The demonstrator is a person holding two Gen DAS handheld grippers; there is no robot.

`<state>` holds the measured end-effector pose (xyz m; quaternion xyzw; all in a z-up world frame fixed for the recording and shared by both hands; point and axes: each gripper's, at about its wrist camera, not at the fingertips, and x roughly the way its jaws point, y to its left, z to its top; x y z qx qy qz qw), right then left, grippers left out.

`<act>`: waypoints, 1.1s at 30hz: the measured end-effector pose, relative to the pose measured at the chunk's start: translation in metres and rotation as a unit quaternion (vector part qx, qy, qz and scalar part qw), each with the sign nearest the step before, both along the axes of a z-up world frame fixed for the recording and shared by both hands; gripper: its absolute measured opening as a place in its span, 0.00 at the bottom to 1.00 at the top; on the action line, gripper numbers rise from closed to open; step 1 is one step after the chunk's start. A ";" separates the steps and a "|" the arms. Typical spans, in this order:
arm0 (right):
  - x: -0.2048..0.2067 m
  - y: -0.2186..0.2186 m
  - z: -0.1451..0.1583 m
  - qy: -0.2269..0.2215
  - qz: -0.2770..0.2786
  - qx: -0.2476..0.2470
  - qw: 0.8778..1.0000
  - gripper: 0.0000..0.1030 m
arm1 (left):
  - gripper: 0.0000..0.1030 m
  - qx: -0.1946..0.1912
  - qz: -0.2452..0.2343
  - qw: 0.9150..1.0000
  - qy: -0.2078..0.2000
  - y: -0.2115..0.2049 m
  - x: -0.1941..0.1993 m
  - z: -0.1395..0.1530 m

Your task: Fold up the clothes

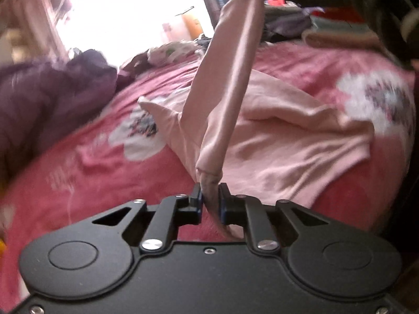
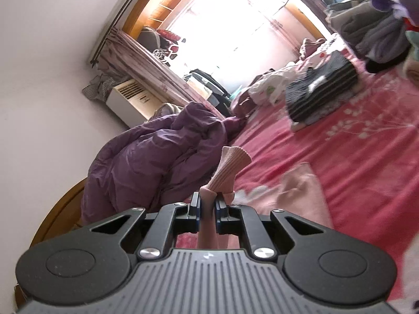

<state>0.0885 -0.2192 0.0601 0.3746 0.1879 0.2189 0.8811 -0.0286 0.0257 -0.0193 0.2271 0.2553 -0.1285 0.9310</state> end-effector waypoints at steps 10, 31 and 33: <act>-0.021 -0.052 -0.052 0.038 -0.029 0.003 0.999 0.12 | 0.10 0.076 -0.053 0.996 -0.013 -0.024 -0.008 -0.015; -0.033 -0.069 -0.110 0.064 -0.049 0.042 0.996 0.12 | 0.14 -0.219 -0.030 0.974 0.056 0.070 0.024 0.035; -0.034 -0.069 -0.105 0.054 -0.042 0.045 0.997 0.12 | 0.14 -0.185 -0.051 0.979 0.074 0.051 0.028 0.027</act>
